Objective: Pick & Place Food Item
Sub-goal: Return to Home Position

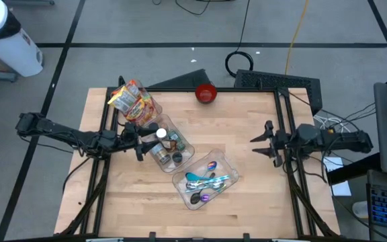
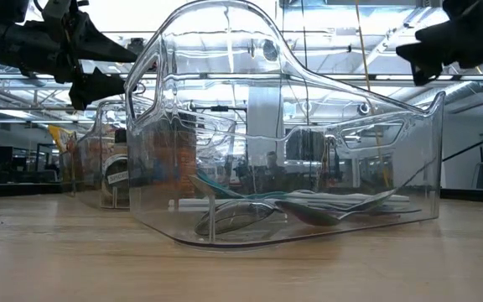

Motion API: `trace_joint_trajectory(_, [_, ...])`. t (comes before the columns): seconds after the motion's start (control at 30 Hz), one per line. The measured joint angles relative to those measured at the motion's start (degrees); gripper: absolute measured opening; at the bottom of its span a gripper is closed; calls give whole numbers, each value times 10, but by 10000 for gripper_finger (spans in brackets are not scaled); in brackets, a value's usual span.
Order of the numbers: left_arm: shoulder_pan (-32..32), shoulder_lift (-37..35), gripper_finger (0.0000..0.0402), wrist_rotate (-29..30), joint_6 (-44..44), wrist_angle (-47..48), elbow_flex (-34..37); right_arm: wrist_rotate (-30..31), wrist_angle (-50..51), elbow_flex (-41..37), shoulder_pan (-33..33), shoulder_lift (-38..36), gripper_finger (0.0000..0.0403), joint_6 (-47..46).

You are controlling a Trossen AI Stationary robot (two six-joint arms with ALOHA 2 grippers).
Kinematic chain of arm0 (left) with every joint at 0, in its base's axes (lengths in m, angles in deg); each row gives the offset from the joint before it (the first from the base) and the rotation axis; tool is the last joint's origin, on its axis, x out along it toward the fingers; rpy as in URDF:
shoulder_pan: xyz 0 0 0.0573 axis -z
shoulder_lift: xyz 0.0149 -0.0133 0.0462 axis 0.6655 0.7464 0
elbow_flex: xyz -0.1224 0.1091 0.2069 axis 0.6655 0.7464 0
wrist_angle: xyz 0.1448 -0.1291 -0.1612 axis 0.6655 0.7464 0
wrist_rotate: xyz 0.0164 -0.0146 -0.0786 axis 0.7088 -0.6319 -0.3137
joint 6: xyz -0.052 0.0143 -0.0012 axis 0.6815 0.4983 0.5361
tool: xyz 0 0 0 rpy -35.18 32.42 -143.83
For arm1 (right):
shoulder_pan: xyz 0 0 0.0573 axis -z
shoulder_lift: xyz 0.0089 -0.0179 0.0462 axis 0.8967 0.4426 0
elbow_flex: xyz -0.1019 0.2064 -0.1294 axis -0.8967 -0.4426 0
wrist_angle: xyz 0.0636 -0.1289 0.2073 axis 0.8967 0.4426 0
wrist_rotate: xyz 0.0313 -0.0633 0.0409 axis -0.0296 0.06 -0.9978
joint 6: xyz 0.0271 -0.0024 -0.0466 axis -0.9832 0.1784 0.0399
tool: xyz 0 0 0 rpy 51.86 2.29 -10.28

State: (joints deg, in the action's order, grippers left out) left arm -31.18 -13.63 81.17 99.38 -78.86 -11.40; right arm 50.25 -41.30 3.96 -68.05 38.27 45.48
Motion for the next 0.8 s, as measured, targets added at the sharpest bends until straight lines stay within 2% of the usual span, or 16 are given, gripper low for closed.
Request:
trace_joint_trajectory(0.2, [0,0,312,0,-11,-1,0,-57,0,-29,26,-64,166,-30])
trace_joint_trajectory(0.37, [0,-17,312,-10,-68,-9,-2,-61,0,-38,37,-88,166,-31])
trace_joint_trajectory(0.47, [0,-62,312,-49,-106,-4,-3,-61,6,-39,44,-87,168,-33])
trace_joint_trajectory(0.6, [0,-157,312,-102,-146,46,-3,-74,8,-39,51,-88,169,-36])
trace_joint_trajectory(0.8, [0,-300,312,-105,-171,159,-3,-76,10,-39,52,-88,168,-35])
